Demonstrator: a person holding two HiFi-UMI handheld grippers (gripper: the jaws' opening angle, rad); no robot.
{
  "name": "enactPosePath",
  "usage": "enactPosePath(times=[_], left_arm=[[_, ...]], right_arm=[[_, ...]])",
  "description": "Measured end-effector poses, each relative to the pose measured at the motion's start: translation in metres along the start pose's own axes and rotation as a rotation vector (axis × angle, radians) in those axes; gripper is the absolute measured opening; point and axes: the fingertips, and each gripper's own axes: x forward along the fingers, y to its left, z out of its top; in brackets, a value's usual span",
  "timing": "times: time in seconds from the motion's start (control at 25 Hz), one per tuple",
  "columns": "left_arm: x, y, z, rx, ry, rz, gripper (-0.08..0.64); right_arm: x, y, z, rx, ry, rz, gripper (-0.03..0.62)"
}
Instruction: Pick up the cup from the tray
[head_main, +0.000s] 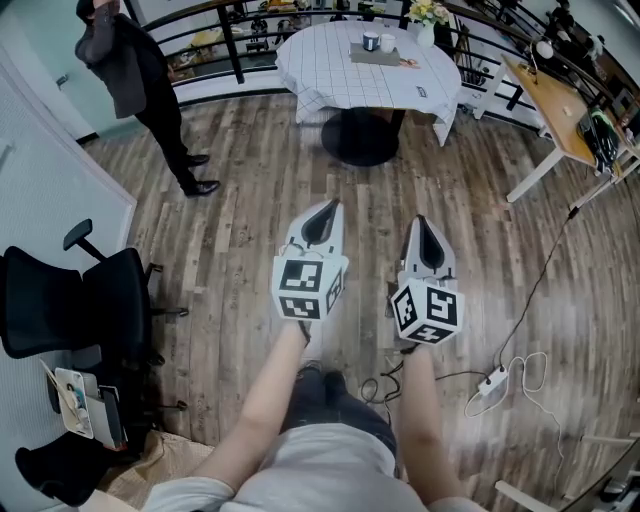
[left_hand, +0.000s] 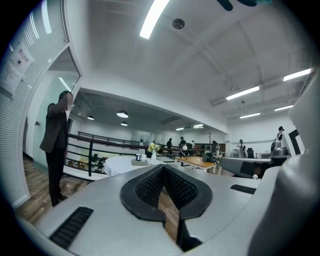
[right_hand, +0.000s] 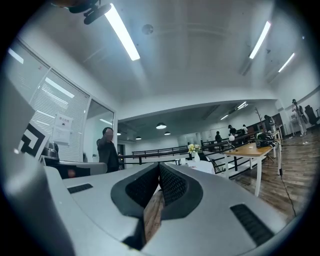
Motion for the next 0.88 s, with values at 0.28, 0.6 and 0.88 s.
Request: enactPosePath(times=[0.28, 0.6, 0.88], left_arm=[[0.007, 0.005, -0.003, 0.000, 0.008, 0.029, 0.005], [0.054, 0.039, 0.001, 0.000, -0.010, 0.036, 0.005], [0.129, 0.081, 0.010, -0.001, -0.011, 0.008, 0.005]], right_arm=[[0.018, 0.001, -0.007, 0.025, 0.014, 0.036, 0.008], [0.071, -0.007, -0.017, 0.031, 0.012, 0.034, 0.008], [0.152, -0.019, -0.017, 0.031, 0.005, 0.002, 0.008]])
